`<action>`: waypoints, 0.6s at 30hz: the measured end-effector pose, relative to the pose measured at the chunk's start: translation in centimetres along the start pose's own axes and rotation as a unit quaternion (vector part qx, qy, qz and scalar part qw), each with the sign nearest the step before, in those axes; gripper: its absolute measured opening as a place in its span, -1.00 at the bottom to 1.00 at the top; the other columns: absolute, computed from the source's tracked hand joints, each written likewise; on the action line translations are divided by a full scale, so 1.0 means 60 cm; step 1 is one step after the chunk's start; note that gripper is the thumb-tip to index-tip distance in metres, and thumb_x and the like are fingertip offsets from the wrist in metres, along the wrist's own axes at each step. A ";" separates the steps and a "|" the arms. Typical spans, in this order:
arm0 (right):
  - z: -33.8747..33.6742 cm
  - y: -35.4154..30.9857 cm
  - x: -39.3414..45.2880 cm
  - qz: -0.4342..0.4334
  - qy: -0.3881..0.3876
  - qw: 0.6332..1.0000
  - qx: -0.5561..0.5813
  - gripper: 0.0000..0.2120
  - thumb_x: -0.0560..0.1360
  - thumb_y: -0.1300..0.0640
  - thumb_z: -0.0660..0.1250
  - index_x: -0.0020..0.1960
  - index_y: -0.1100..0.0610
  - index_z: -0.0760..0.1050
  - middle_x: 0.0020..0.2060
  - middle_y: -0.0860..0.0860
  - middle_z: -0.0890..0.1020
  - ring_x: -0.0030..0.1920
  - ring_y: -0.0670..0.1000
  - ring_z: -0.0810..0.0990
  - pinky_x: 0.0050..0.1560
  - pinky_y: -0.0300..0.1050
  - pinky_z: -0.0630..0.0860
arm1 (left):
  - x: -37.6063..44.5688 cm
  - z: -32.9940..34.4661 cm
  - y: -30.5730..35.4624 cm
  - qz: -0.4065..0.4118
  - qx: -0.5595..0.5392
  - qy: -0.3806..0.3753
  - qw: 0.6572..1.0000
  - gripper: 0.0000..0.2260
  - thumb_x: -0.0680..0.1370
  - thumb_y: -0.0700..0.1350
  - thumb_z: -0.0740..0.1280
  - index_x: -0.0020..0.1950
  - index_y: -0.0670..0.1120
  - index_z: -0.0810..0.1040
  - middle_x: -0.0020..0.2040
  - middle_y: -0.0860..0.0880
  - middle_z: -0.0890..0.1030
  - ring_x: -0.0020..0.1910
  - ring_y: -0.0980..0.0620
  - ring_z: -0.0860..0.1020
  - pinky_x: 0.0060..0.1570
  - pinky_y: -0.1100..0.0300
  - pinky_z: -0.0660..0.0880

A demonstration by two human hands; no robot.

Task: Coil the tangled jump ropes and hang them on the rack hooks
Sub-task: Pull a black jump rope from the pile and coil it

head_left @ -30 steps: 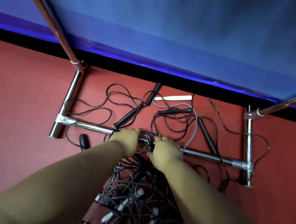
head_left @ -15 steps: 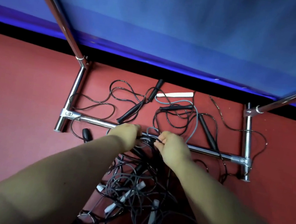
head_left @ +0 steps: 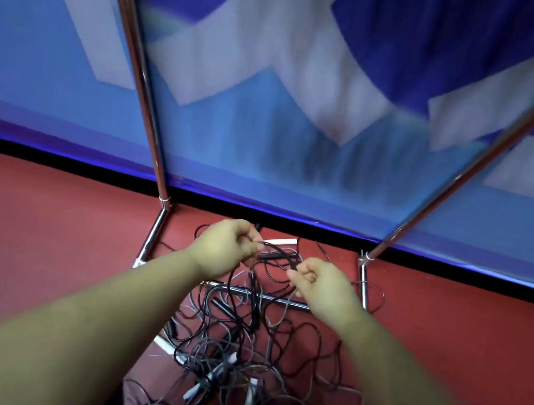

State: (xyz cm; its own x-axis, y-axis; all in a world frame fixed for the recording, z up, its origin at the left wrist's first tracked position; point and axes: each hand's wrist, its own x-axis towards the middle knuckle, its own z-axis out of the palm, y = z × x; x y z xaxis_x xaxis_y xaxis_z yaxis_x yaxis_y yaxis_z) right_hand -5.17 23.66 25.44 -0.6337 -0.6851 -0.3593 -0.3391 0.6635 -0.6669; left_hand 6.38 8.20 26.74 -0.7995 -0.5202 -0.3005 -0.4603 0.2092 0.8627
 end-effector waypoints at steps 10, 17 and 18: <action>-0.039 -0.102 -0.246 -0.068 -0.052 0.971 0.222 -0.82 0.43 0.25 0.44 -0.02 0.06 0.54 -0.19 -0.06 0.63 -0.14 -0.11 0.61 -0.03 -0.29 0.50 | -0.264 0.010 0.147 0.048 -0.277 0.113 0.953 -0.91 0.55 -0.27 0.32 -0.12 -0.12 0.54 -0.36 0.00 0.59 -0.37 0.11 0.61 -0.31 0.20 0.50; -0.001 -0.134 -0.396 -0.104 -0.077 0.967 0.220 -0.72 0.36 0.16 0.49 0.06 0.01 0.58 -0.01 0.04 0.68 -0.10 -0.03 0.60 0.04 -0.10 0.54 | -0.426 0.029 0.194 0.075 -0.372 0.124 0.917 -0.91 0.54 -0.28 0.33 -0.10 -0.15 0.61 -0.34 -0.01 0.61 -0.32 0.07 0.61 -0.26 0.17 0.61; 0.004 -0.136 -0.414 -0.105 -0.069 0.969 0.214 -0.77 0.40 0.19 0.46 0.04 0.03 0.59 -0.04 0.06 0.69 -0.13 -0.04 0.60 0.00 -0.13 0.54 | -0.443 0.026 0.201 0.078 -0.375 0.132 0.914 -0.91 0.53 -0.27 0.33 -0.11 -0.14 0.61 -0.36 0.01 0.60 -0.34 0.10 0.61 -0.33 0.22 0.59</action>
State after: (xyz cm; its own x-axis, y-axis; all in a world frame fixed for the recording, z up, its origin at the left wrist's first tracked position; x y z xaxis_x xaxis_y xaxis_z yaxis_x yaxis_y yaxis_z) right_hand 13.55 35.19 39.66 -0.4721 -0.8452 -0.2504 -0.1133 0.3399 -0.9336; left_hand 21.46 25.81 44.52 -0.6656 -0.7355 -0.1264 0.1247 -0.2766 0.9529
